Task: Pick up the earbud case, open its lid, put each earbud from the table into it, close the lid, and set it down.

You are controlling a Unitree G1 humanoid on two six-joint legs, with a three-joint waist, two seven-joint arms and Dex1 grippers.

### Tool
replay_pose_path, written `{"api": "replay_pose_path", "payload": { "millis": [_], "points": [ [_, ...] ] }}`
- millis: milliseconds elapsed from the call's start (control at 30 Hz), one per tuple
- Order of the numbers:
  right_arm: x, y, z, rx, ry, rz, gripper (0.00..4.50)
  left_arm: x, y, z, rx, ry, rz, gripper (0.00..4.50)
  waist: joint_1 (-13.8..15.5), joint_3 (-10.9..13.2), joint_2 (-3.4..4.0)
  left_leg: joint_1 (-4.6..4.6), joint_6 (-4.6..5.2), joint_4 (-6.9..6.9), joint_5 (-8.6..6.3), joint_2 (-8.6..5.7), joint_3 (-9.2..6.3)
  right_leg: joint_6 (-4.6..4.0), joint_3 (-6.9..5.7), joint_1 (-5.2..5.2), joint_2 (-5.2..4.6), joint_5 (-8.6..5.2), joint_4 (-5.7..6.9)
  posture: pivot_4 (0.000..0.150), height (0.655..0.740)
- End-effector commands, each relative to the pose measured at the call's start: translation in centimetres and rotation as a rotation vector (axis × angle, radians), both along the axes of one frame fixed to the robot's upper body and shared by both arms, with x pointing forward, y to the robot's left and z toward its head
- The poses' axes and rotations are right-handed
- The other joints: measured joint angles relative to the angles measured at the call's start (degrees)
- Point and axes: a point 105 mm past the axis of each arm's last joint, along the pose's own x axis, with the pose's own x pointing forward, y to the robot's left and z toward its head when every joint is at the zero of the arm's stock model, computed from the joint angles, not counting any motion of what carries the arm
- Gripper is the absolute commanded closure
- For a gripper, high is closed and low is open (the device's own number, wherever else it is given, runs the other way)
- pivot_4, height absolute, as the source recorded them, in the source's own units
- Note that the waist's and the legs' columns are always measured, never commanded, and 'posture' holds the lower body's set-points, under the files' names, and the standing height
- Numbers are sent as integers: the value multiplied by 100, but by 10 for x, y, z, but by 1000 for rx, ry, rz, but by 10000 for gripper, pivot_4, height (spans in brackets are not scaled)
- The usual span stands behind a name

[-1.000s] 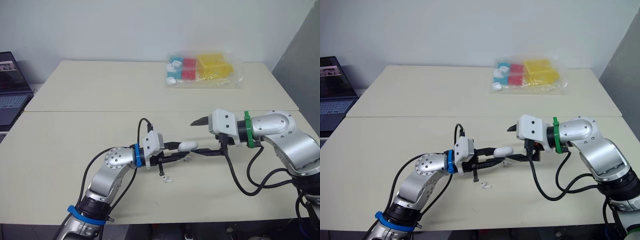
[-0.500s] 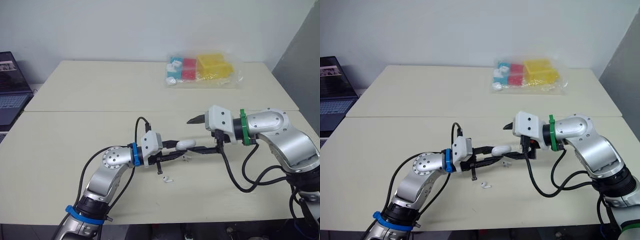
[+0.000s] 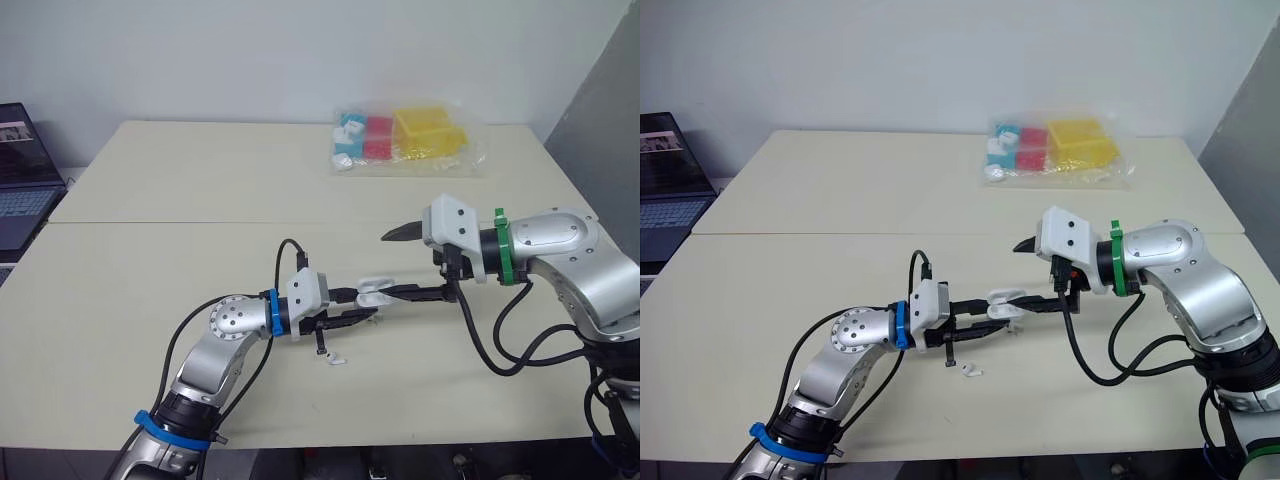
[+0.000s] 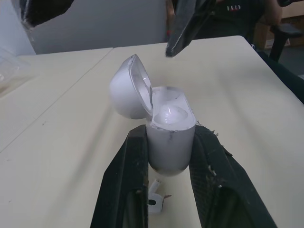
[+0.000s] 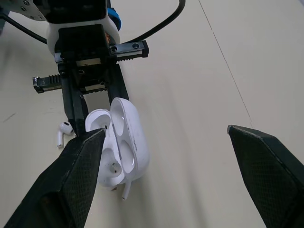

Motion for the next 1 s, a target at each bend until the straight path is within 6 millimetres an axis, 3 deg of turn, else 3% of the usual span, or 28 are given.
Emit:
{"api": "replay_pose_path", "payload": {
  "millis": [33, 167, 333, 433, 533, 733, 1000],
  "points": [
    [-15, -8, 22, 32, -19, 33, 2136, 15, 17, 12, -77, 25, 118, 37145, 1, 0, 0, 0, 0, 0, 0, 0, -1, 0, -1, 0, 0, 0, 0, 1500, 7400],
    [-26, -24, 17, -3, 24, 11, 2136, 27, 49, 25, -104, 31, 251, 37145, 5, 0, 0, 1, 0, -2, 0, 2, -6, 0, -6, 0, 1, 0, -1, 1500, 7400],
    [-28, -31, 2, -32, 31, -36, 2136, 24, 81, 30, -54, 26, 312, 37145, -24, 0, 0, 8, 0, -4, 0, 3, 1, 0, 2, 0, 1, -1, 0, 1500, 7400],
    [-13, -28, -21, -77, -1, -101, 2136, 5, 108, 21, 67, 38, 310, 37145, -45, -2, -4, 9, 0, -6, 0, 7, 3, -1, 2, 0, 0, -1, -1, 1500, 7400],
    [-1, -15, -42, -86, 0, -103, 2136, 0, 120, 17, 89, 43, 354, 37145, -30, 0, -1, 12, -1, -11, 0, 7, 7, -3, 3, -4, -3, -3, 0, 1500, 7400],
    [20, 11, -76, -94, 40, -76, 2136, 4, 120, 17, 58, 23, 409, 37145, 2, -1, -3, 7, -1, -2, 0, 2, 7, 0, 1, -3, -7, 2, 0, 1500, 7400],
    [27, 16, -112, -141, 111, -51, 2136, -2, 114, 15, 50, 29, 406, 37145, 0, -1, -3, -10, -1, -6, 0, 3, 7, -3, 1, -15, -8, 0, -7, 1500, 7400]
  ]
}}
